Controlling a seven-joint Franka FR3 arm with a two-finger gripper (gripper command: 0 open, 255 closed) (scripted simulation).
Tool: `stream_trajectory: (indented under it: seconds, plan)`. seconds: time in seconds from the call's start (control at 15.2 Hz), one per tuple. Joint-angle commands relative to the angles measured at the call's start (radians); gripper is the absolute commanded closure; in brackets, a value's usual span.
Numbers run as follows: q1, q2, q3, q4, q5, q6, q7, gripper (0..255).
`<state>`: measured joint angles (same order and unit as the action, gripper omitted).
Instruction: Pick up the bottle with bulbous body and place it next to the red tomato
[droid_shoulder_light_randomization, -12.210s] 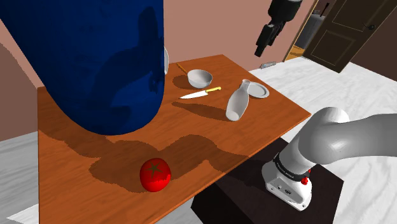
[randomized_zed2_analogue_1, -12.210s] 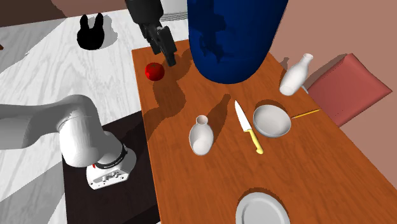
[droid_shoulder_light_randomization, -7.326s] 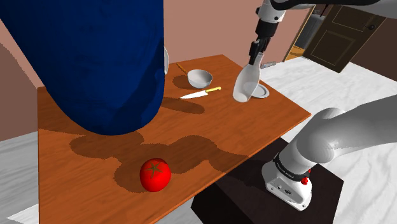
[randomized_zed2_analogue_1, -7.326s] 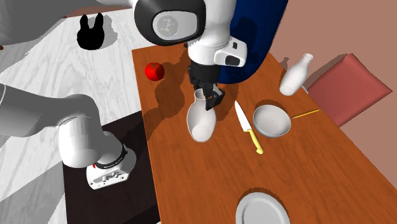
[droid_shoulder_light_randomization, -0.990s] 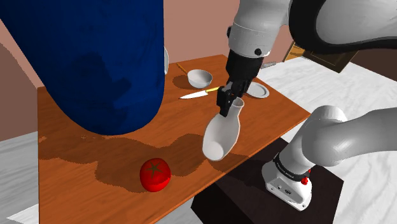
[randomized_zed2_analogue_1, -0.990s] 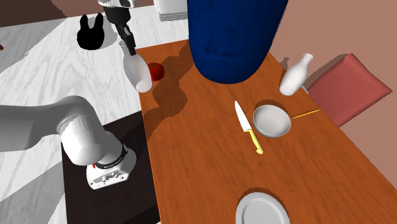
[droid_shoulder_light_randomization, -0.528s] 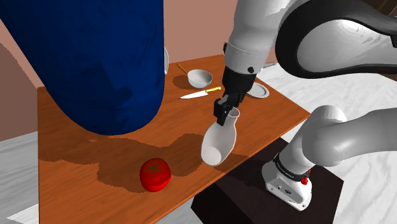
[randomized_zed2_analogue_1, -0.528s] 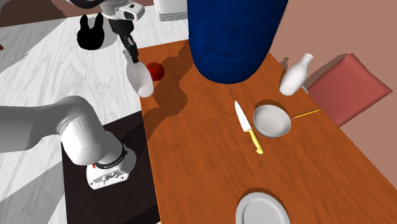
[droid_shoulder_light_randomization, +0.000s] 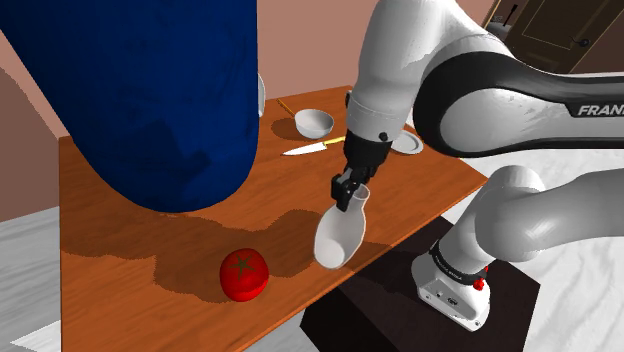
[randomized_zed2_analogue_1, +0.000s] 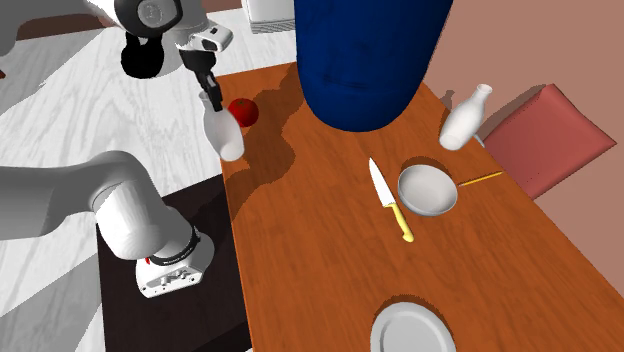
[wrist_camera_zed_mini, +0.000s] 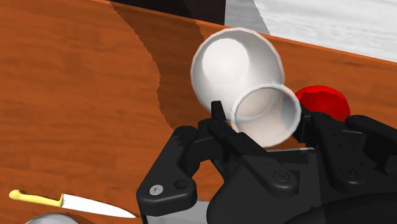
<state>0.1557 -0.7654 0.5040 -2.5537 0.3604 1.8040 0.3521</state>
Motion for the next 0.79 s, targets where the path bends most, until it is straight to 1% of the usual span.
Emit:
stream_trajectory:
  seconds: [0.0, 0.59, 0.73]
  plan:
    - [0.002, 0.004, 0.009, -0.023, 0.007, 0.028, -0.002, 255]
    - [0.009, 0.04, 0.054, -0.119, 0.042, 0.16, -0.008, 255]
    - [0.009, 0.043, 0.057, -0.125, 0.044, 0.168, -0.008, 255]
